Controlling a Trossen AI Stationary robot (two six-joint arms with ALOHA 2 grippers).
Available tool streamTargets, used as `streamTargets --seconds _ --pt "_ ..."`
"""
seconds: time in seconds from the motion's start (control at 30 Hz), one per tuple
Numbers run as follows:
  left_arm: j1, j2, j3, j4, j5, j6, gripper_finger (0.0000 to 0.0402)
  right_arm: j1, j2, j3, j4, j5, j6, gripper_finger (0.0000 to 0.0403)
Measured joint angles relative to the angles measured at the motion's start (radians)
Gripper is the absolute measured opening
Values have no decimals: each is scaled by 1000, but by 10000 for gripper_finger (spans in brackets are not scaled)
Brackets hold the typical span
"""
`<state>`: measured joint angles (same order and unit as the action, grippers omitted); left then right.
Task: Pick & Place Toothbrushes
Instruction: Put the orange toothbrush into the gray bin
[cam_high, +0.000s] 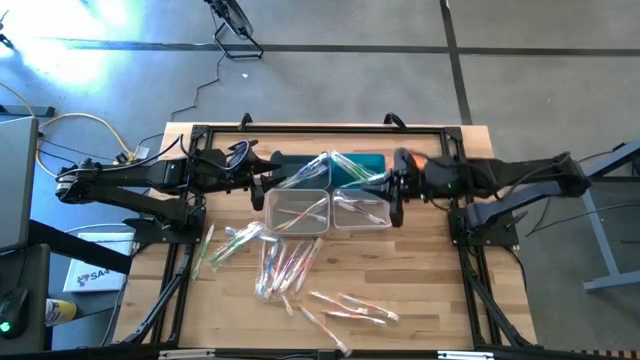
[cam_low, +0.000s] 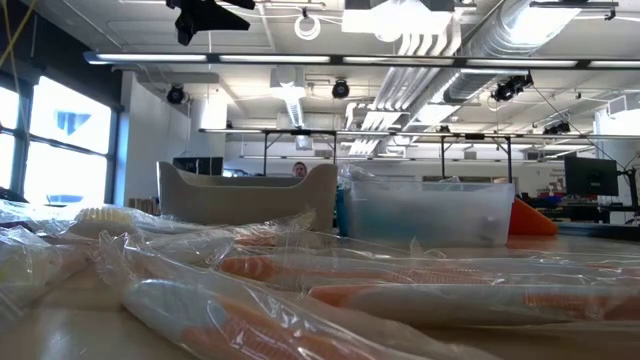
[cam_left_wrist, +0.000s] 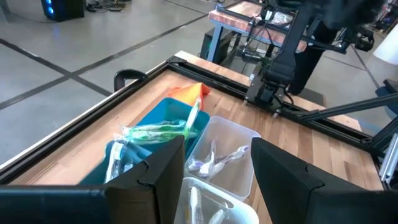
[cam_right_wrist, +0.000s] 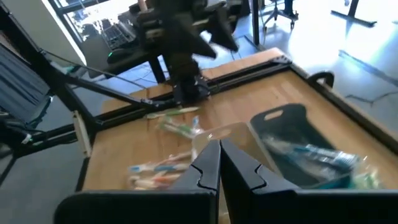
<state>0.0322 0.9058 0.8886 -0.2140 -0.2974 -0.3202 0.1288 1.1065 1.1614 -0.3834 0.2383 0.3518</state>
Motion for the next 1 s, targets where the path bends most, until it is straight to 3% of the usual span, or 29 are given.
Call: streamTargets --seconds 0.3,0.53,0.8,1.0 --pt "0 0 0 0 0 0 182 294 45 0 -82 226 271 3" --pt "0 0 0 -33 0 0 182 438 141 0 -183 243 542 3" --pt "0 0 0 -33 1 0 182 516 251 0 -254 185 786 3" --pt "0 0 0 -33 1 0 182 528 327 0 -327 -21 949 3"
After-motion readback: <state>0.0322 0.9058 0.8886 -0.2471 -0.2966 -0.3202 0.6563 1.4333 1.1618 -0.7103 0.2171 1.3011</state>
